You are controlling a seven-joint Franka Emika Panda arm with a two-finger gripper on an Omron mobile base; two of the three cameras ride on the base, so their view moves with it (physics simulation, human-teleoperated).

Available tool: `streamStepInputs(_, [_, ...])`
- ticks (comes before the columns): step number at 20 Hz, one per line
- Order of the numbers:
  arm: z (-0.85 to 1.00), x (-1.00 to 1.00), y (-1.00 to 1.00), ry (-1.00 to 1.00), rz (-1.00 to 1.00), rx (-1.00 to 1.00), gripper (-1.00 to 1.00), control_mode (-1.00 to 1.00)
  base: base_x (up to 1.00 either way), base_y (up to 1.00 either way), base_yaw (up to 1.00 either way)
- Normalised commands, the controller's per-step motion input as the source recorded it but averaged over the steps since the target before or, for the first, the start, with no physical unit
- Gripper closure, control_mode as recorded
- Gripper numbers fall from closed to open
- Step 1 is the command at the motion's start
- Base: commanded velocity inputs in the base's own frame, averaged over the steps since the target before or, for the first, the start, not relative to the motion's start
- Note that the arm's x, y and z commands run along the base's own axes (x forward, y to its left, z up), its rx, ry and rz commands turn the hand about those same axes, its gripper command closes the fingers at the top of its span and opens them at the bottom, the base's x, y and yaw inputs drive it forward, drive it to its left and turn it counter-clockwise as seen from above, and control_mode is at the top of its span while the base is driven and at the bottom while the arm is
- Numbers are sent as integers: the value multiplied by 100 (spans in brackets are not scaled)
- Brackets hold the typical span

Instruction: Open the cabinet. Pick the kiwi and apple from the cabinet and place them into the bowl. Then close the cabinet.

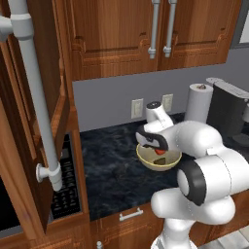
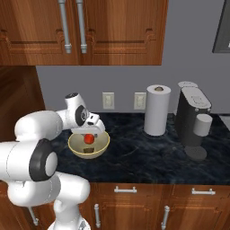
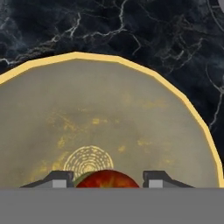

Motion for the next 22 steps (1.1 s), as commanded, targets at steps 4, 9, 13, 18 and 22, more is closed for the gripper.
streamStepInputs(4, [-2, 1, 0, 1, -1, 0, 100, -100, 0, 0, 0])
streamStepInputs(9, [0, 0, 0, 0, 0, 0, -100, -100, 0, 0, 0])
streamStepInputs(13, [0, 0, 0, 0, 0, 0, -100, -100, 0, 0, 0])
streamStepInputs(18, [-8, 0, 0, 0, 0, 0, -100, -100, 0, 0, 0])
streamStepInputs(22, [-1, 0, 0, -3, 0, 0, -100, -100, 0, 0, 0])
